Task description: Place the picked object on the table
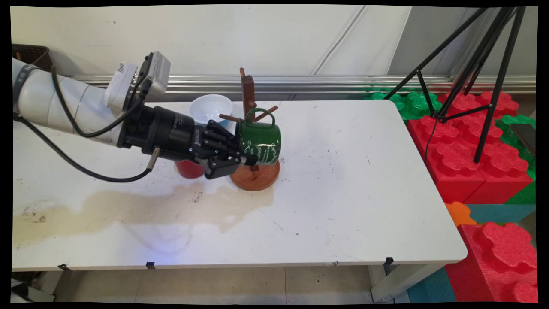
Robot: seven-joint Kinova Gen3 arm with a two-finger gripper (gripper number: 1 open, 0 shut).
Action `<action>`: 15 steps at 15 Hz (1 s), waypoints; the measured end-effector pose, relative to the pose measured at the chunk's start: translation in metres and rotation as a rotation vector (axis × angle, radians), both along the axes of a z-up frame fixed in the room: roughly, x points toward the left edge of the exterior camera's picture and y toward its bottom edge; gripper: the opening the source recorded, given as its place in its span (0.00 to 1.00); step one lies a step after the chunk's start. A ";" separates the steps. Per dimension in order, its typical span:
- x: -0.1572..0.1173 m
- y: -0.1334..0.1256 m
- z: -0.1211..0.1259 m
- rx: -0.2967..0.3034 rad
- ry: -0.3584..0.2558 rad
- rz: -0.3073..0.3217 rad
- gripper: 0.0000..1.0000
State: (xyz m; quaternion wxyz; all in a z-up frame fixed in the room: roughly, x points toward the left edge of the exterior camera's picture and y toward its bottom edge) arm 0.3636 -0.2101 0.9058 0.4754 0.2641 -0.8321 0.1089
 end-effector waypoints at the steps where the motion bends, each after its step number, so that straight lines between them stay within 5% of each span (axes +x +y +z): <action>1: 0.001 0.002 0.001 0.005 -0.015 -0.005 0.00; 15: 0.038 0.018 0.017 0.078 -0.277 -0.101 0.00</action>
